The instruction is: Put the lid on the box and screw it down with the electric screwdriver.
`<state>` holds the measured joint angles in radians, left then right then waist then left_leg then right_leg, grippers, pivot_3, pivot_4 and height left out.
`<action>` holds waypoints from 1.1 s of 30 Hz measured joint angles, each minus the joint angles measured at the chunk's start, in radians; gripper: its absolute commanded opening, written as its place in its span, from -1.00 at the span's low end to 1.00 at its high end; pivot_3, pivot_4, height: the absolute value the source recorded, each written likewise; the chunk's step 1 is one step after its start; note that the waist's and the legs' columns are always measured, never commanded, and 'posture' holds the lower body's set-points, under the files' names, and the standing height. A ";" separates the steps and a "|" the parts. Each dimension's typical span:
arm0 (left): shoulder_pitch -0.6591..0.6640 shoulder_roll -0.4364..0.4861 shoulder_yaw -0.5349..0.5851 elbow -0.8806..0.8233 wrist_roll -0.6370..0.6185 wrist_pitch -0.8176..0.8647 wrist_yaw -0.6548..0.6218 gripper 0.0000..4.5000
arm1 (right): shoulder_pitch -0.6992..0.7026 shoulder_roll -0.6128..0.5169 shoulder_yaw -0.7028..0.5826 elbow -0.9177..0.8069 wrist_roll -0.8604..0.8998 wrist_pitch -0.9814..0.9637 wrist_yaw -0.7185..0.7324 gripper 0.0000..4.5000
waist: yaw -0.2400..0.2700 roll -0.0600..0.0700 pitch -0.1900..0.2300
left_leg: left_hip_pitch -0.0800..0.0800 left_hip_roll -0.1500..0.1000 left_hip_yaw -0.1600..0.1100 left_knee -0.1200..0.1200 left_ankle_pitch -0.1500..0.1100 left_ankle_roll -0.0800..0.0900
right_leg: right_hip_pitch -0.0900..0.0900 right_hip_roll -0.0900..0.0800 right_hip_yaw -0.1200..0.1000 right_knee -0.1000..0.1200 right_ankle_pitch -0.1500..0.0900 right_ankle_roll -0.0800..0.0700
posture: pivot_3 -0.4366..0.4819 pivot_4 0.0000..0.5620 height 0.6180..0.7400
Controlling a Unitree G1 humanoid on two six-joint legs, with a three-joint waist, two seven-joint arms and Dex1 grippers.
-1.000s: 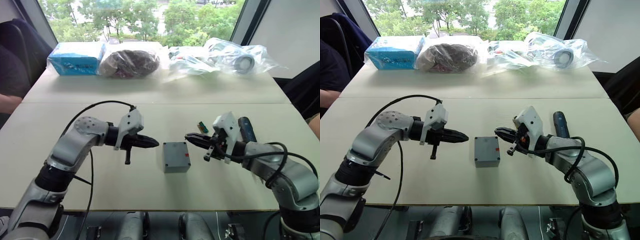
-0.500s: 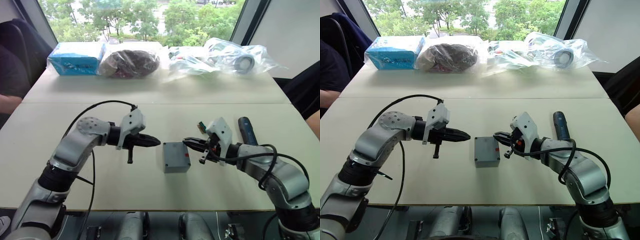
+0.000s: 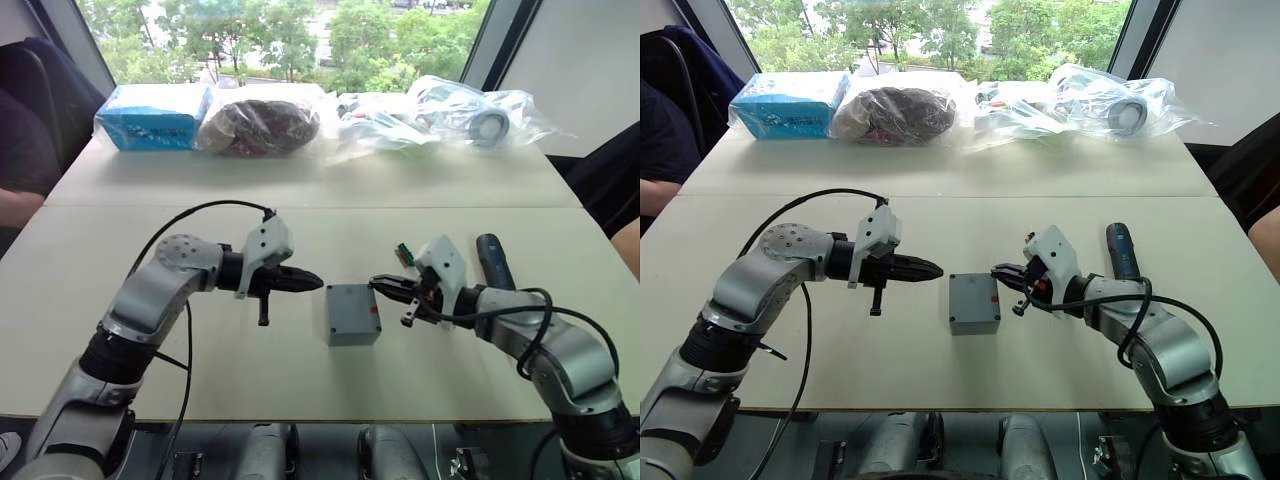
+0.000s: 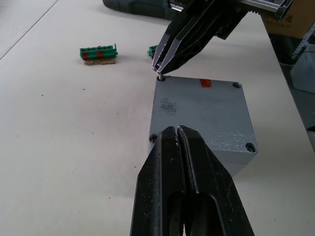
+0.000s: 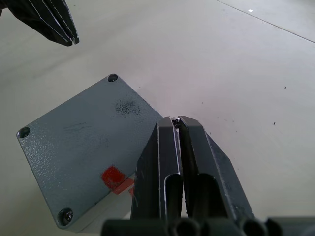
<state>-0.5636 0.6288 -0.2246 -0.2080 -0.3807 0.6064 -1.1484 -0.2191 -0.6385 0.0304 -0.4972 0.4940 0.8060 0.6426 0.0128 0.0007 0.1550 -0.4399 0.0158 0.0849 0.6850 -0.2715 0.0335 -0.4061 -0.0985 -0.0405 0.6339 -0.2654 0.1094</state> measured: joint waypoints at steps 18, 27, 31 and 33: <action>-0.004 -0.011 0.003 0.010 -0.004 0.004 0.000 -1.00 | 0.010 -0.017 0.003 0.001 -0.012 -0.006 0.006 0.35 | 0.001 0.000 0.000 | 0.000 0.000 0.000 0.000 0.000 0.000 | 0.000 0.000 0.000 0.000 0.000 0.000 | -0.05 -0.47 1.00; -0.070 -0.061 0.035 0.014 -0.066 0.020 0.015 -1.00 | -0.176 -0.116 -0.258 -0.022 0.168 0.348 -0.087 0.61 | 0.002 0.000 0.000 | 0.000 0.000 -0.001 0.000 0.001 -0.001 | 0.000 0.000 0.000 0.000 0.000 0.000 | -0.05 -0.47 1.00; -0.076 -0.060 -0.006 -0.008 -0.044 -0.017 -0.008 -1.00 | -0.246 -0.259 -0.290 0.099 0.169 0.507 -0.108 0.99 | 0.003 0.000 0.000 | 0.000 -0.001 0.000 0.000 0.000 0.001 | 0.000 -0.001 0.000 0.000 0.000 0.000 | -0.05 -0.47 1.00; -0.079 -0.062 -0.032 -0.021 -0.037 -0.045 -0.020 -1.00 | -0.246 -0.376 -0.288 0.179 0.152 0.556 -0.084 0.99 | 0.006 0.000 0.000 | -0.001 -0.001 0.000 0.000 -0.001 0.002 | 0.000 -0.002 0.000 -0.001 0.000 0.000 | -0.05 -0.47 1.00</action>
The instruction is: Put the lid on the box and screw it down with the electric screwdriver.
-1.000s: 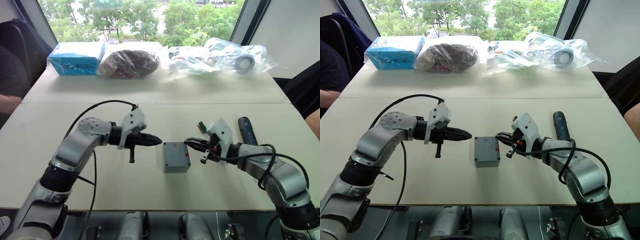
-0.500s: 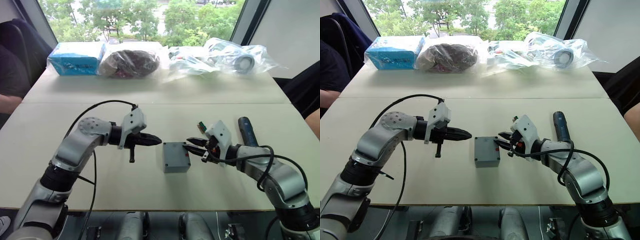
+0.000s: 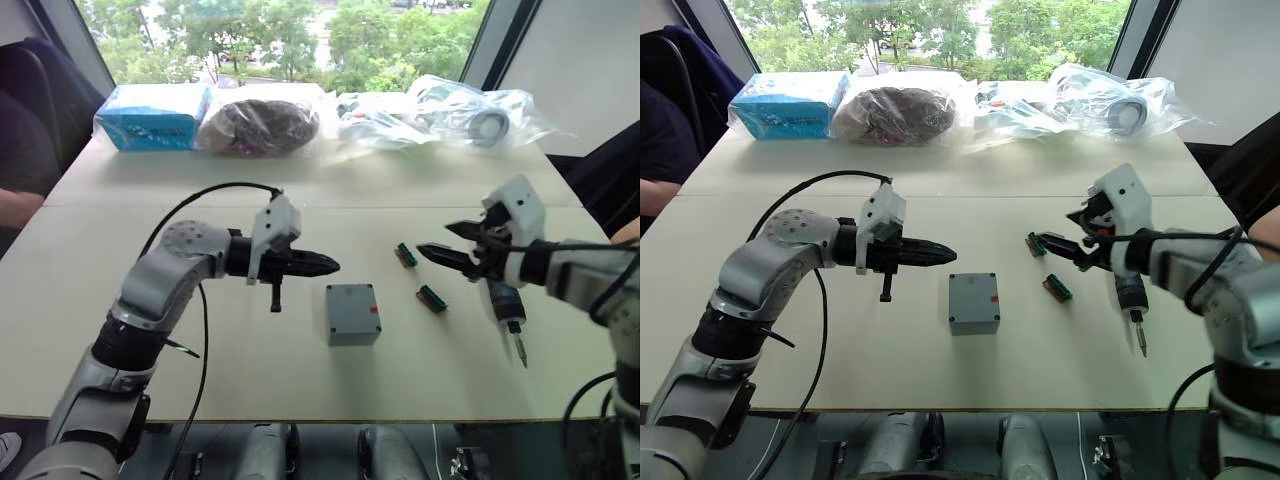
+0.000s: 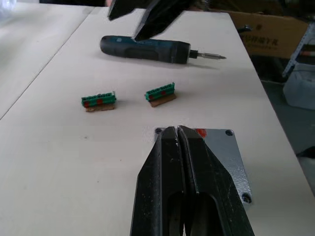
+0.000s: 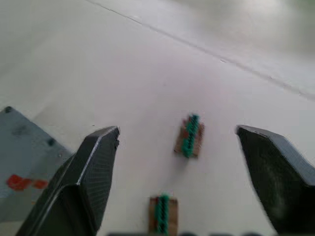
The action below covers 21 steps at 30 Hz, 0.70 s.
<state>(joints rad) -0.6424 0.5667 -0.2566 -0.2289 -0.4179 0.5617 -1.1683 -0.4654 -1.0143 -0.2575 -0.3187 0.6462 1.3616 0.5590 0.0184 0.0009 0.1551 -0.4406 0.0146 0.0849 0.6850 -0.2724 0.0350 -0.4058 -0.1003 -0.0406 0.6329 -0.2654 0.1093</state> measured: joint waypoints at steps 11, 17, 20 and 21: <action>-0.015 -0.014 -0.042 -0.052 0.026 -0.046 0.001 -1.00 | -0.028 -0.108 0.145 0.301 -0.016 0.128 0.111 0.99 | -0.007 0.001 0.000 | 0.001 0.001 0.001 0.000 0.000 0.001 | -0.001 0.001 0.002 0.000 0.000 0.000 | -0.05 -0.47 1.00; 0.016 -0.012 -0.043 -0.092 0.028 -0.041 0.026 -1.00 | -0.091 -0.142 0.273 0.382 -0.054 0.106 0.168 0.99 | -0.005 0.001 0.000 | 0.000 0.001 0.001 0.000 0.000 0.001 | -0.001 0.001 0.002 0.000 0.000 0.000 | -0.05 -0.47 1.00; 0.017 -0.013 -0.043 -0.117 0.025 -0.035 0.040 -1.00 | -0.116 -0.142 0.342 0.451 -0.081 0.082 0.204 0.99 | -0.007 0.001 0.000 | 0.000 0.001 0.001 0.000 0.000 0.000 | -0.001 0.001 0.002 0.000 0.000 0.000 | -0.05 -0.47 1.00; 0.018 -0.013 -0.043 -0.122 0.024 -0.028 0.043 -1.00 | -0.131 -0.141 0.364 0.484 -0.094 0.067 0.217 0.99 | -0.007 0.001 0.000 | 0.000 0.001 0.001 0.000 0.000 0.000 | -0.001 0.001 0.002 0.000 0.000 0.000 | -0.05 -0.47 1.00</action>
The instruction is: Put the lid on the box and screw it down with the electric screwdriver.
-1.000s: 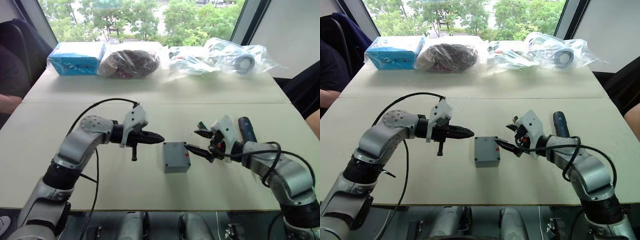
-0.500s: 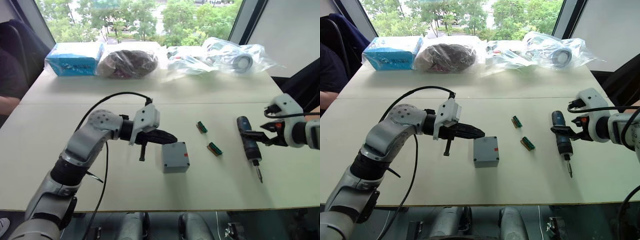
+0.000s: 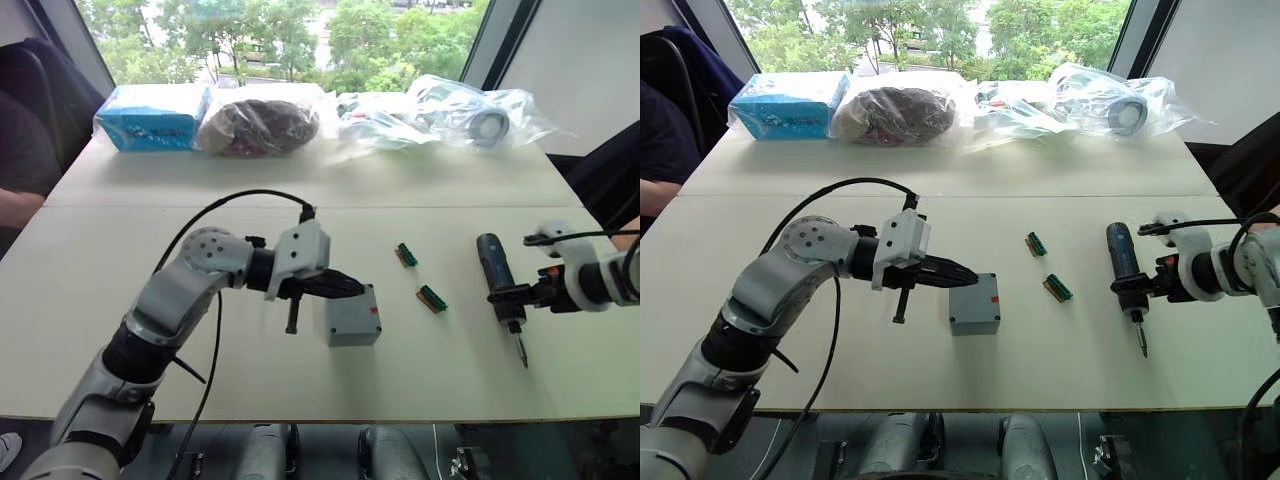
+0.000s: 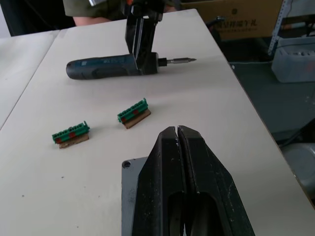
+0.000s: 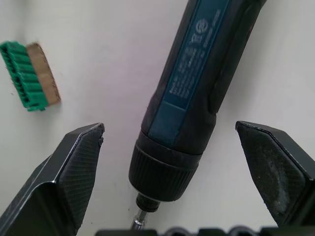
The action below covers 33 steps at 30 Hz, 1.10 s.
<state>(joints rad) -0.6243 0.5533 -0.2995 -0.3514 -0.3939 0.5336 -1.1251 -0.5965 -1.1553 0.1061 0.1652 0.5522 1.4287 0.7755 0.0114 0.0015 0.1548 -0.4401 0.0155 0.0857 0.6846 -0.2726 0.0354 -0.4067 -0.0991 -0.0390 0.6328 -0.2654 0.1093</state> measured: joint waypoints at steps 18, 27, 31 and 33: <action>0.016 -0.004 0.000 -0.014 -0.011 0.028 0.043 -1.00 | -0.129 0.039 0.201 0.211 -0.179 -0.124 0.212 0.03 | 0.000 0.000 0.000 | 0.000 0.000 0.000 0.000 0.001 -0.001 | 0.001 0.000 0.000 0.000 0.000 0.000 | -0.05 -0.47 1.00; 0.022 0.002 0.002 -0.005 -0.011 0.028 0.048 -1.00 | -0.168 0.075 0.203 0.273 -0.238 -0.216 0.227 -0.18 | -0.004 0.000 0.000 | 0.001 0.000 0.001 0.000 0.001 -0.002 | 0.000 0.000 0.000 0.000 0.000 0.000 | -0.05 -0.47 1.00; 0.023 0.005 0.017 0.045 -0.011 0.024 0.044 -1.00 | -0.303 0.183 0.029 0.375 -0.223 -0.334 0.145 -0.18 | -0.019 0.008 0.004 | -0.001 0.000 0.005 -0.001 0.003 -0.005 | -0.005 0.001 0.004 0.002 0.001 0.002 | -0.05 -0.47 1.00; 0.020 0.001 0.022 0.078 -0.011 0.022 0.043 -1.00 | -0.314 0.243 -0.153 0.242 -0.144 -0.398 0.106 -0.18 | -0.020 0.008 0.005 | -0.002 0.001 0.003 -0.003 0.004 -0.006 | -0.006 0.002 0.004 0.001 0.000 0.003 | -0.05 -0.47 1.00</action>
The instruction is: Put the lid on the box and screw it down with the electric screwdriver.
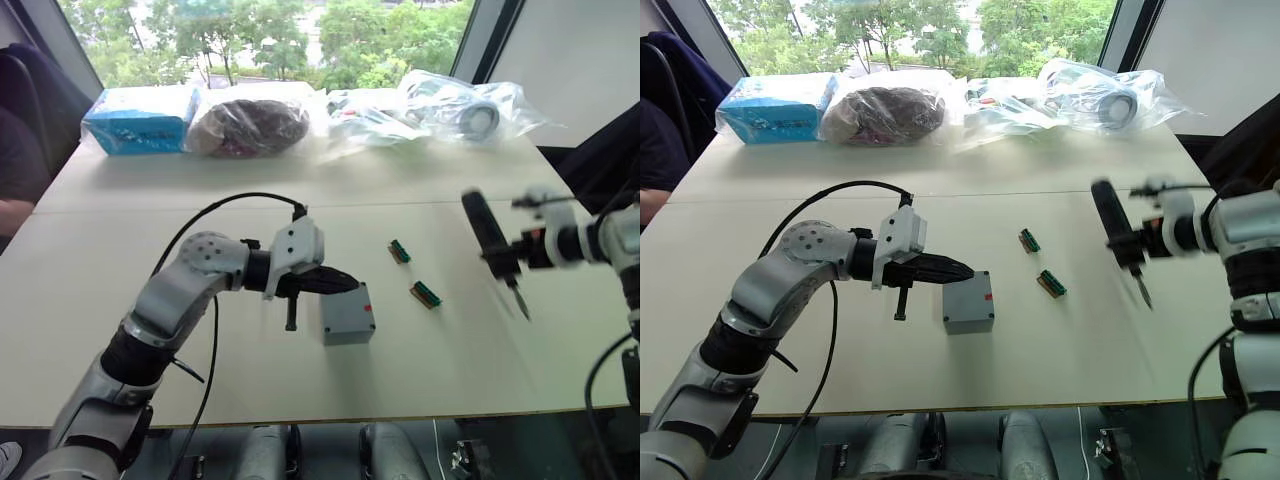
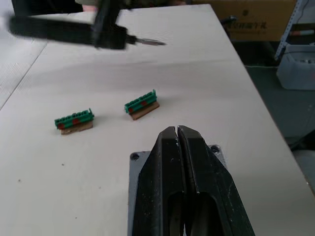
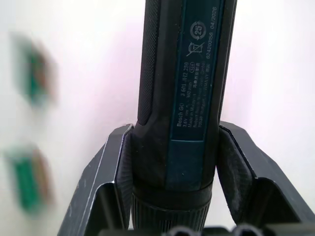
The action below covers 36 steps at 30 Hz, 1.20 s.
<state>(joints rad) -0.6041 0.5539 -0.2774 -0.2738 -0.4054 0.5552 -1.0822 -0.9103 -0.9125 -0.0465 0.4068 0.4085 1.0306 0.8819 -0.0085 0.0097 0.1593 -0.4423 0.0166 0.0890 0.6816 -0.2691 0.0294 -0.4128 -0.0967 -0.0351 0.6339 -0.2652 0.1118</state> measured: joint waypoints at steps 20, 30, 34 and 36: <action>-0.027 -0.013 -0.100 0.170 0.110 -0.071 -0.085 -1.00 | 0.470 0.504 -0.183 -0.892 0.313 -0.104 -0.379 -0.18 | 0.020 -0.003 -0.001 | 0.000 -0.003 -0.003 0.003 0.000 0.001 | 0.004 -0.003 -0.004 0.000 0.001 0.002 | -0.05 -0.47 1.00; -0.036 -0.059 -0.123 0.212 0.157 -0.102 -0.093 -1.00 | 0.538 0.556 -0.079 -0.902 0.242 -0.244 -0.440 -0.18 | 0.021 -0.003 -0.001 | 0.000 -0.002 -0.003 0.003 0.000 0.001 | 0.004 -0.002 -0.004 0.000 0.001 0.002 | -0.05 -0.47 1.00; -0.036 -0.062 -0.123 0.213 0.165 -0.105 -0.096 -1.00 | 0.549 0.557 -0.067 -0.902 0.233 -0.272 -0.444 -0.18 | 0.020 -0.003 -0.001 | 0.000 -0.002 -0.003 0.003 0.000 0.001 | 0.004 -0.002 -0.004 0.000 0.001 0.002 | -0.05 -0.47 1.00; -0.036 -0.060 -0.123 0.213 0.175 -0.110 -0.097 -1.00 | 0.553 0.555 -0.060 -0.903 0.229 -0.282 -0.444 -0.18 | 0.020 -0.003 -0.001 | 0.000 -0.002 -0.003 0.003 0.000 0.001 | 0.004 -0.002 -0.004 0.000 0.001 0.002 | -0.05 -0.47 1.00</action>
<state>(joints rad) -0.6404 0.4941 -0.4006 -0.0605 -0.2307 0.4449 -1.1788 -0.3572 -0.3577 -0.1061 -0.4958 0.6372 0.7485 0.4377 0.0117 0.0065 0.1581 -0.4420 0.0143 0.0858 0.6849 -0.2694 0.0302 -0.4085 -0.0989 -0.0386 0.6336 -0.2643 0.1135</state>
